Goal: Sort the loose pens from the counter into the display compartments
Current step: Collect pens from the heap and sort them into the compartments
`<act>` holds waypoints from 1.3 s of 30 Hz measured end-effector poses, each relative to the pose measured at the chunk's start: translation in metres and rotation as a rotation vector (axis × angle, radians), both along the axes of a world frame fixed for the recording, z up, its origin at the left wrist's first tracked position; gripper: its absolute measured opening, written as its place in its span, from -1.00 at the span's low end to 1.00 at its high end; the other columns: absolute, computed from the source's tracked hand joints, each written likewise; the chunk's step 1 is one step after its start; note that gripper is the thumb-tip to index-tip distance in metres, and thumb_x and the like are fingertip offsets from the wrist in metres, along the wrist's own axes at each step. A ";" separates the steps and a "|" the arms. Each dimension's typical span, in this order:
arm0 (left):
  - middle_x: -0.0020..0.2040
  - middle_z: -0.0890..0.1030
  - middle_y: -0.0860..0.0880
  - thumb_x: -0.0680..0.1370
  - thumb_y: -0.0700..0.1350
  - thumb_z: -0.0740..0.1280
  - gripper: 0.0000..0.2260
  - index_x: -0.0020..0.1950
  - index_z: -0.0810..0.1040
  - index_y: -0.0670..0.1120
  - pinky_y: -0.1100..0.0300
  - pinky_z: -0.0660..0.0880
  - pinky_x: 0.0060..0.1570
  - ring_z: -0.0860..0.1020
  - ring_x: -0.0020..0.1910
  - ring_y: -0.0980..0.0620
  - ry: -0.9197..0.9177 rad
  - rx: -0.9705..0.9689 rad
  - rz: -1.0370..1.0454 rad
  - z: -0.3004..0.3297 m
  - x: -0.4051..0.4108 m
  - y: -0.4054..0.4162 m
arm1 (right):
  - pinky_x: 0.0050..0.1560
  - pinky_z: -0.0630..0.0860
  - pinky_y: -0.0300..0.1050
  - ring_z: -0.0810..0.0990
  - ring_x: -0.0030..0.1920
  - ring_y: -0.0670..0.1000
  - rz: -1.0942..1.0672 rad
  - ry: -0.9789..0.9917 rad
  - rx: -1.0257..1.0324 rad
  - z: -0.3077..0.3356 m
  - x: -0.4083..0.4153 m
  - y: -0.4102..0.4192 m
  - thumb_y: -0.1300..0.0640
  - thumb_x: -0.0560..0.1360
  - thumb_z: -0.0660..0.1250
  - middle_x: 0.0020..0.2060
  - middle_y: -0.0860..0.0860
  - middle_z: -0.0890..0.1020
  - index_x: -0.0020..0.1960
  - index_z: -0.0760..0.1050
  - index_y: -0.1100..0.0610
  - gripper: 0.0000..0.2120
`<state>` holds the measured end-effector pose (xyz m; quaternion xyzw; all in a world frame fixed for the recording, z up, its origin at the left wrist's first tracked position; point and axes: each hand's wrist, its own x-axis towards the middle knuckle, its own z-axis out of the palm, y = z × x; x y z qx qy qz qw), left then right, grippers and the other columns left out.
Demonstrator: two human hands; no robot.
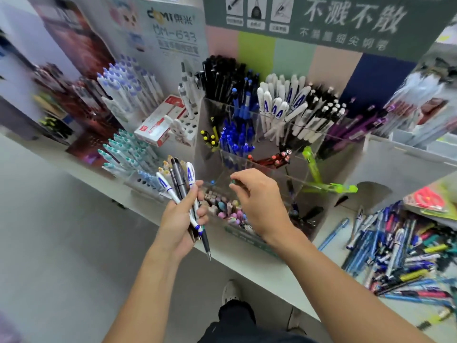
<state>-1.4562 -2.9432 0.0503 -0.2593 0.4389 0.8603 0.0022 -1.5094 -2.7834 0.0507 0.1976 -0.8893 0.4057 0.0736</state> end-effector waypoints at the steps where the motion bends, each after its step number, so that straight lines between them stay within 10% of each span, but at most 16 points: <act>1: -0.26 0.44 0.01 0.67 -0.13 0.23 -0.85 0.14 0.55 -0.13 0.34 0.28 -0.57 0.33 -0.49 0.14 0.008 0.015 -0.011 0.001 0.001 0.001 | 0.11 0.58 0.10 0.63 0.04 0.13 -0.007 -0.052 0.049 -0.005 -0.004 -0.006 0.25 0.56 0.39 0.02 0.13 0.67 0.13 0.64 0.22 -0.84; 7: -0.28 0.48 -0.02 0.69 -0.20 0.16 -0.78 0.23 0.54 -0.19 0.30 0.23 -0.56 0.31 -0.50 0.11 0.031 -0.012 -0.095 0.007 0.006 0.008 | 0.09 0.55 0.11 0.60 0.10 0.19 -0.048 -0.247 0.379 -0.003 -0.002 0.002 0.20 0.60 0.32 0.11 0.12 0.63 0.31 0.50 0.12 -0.72; 15: -0.21 0.61 -0.15 0.65 -0.25 0.22 -0.84 0.17 0.42 -0.33 0.29 0.28 -0.55 0.37 -0.52 0.07 0.145 -0.195 -0.620 0.032 0.007 0.036 | -0.44 0.31 -0.33 0.36 -0.54 -0.15 -0.008 -0.667 -0.425 0.075 0.021 0.048 0.09 0.60 0.37 -0.55 -0.09 0.50 -0.13 0.63 0.30 -0.72; 20: -0.28 0.48 -0.10 0.64 -0.08 0.33 -0.82 0.05 0.39 -0.16 0.24 0.31 -0.53 0.36 -0.45 0.01 0.085 -0.227 -0.646 0.036 -0.007 0.069 | -0.39 0.33 -0.14 0.34 -0.47 -0.03 -0.253 -0.552 -0.622 0.083 0.018 0.075 0.07 0.64 0.32 -0.45 0.06 0.46 -0.21 0.51 0.23 -0.68; 25: -0.28 0.52 -0.01 0.67 -0.10 0.28 -0.91 0.08 0.36 -0.04 0.16 0.39 -0.44 0.45 -0.40 0.06 0.211 -1.065 -0.581 0.036 -0.005 0.081 | -0.40 0.36 -0.10 0.41 -0.47 -0.07 -0.179 -0.331 -0.382 0.103 0.022 0.099 0.03 0.64 0.29 -0.44 0.06 0.55 -0.19 0.54 0.19 -0.70; 30: -0.27 0.60 -0.01 0.62 -0.06 0.34 -0.80 0.07 0.30 0.08 -0.11 0.51 -0.29 0.56 -0.31 -0.02 0.341 -1.317 -0.569 0.038 -0.002 0.085 | -0.35 0.43 -0.05 0.41 -0.41 -0.07 -0.117 -0.358 -0.279 0.098 0.021 0.076 -0.01 0.50 0.49 -0.39 0.11 0.58 -0.20 0.65 0.10 -0.80; 36: -0.07 0.65 -0.04 0.45 0.04 0.55 -0.56 0.20 0.45 -0.05 0.20 0.52 -0.39 0.44 -0.42 0.21 0.234 -0.887 -0.575 0.050 -0.011 0.063 | -0.57 0.43 -0.20 0.46 -0.54 -0.01 -0.054 -0.483 -0.436 0.116 0.003 0.072 0.19 0.60 0.37 -0.48 0.09 0.51 -0.13 0.59 0.30 -0.80; 37: 0.03 0.63 -0.16 0.39 0.10 0.59 -0.39 0.31 0.43 -0.09 0.14 0.57 -0.38 0.38 0.05 0.18 0.157 -0.752 -0.598 0.050 -0.013 0.056 | -0.57 0.45 -0.20 0.47 -0.52 0.00 -0.058 -0.482 -0.488 0.122 -0.001 0.074 0.21 0.61 0.36 -0.46 0.09 0.51 -0.12 0.58 0.29 -0.82; 39: -0.20 0.59 -0.16 0.35 0.11 0.62 -0.36 0.27 0.42 -0.11 0.11 0.48 -0.55 0.57 -0.47 0.03 0.087 -0.535 -0.573 0.046 -0.013 0.040 | -0.54 0.49 -0.19 0.51 -0.48 0.02 -0.089 -0.365 -0.615 0.140 -0.008 0.082 0.24 0.62 0.32 -0.40 0.13 0.54 -0.11 0.57 0.20 -0.85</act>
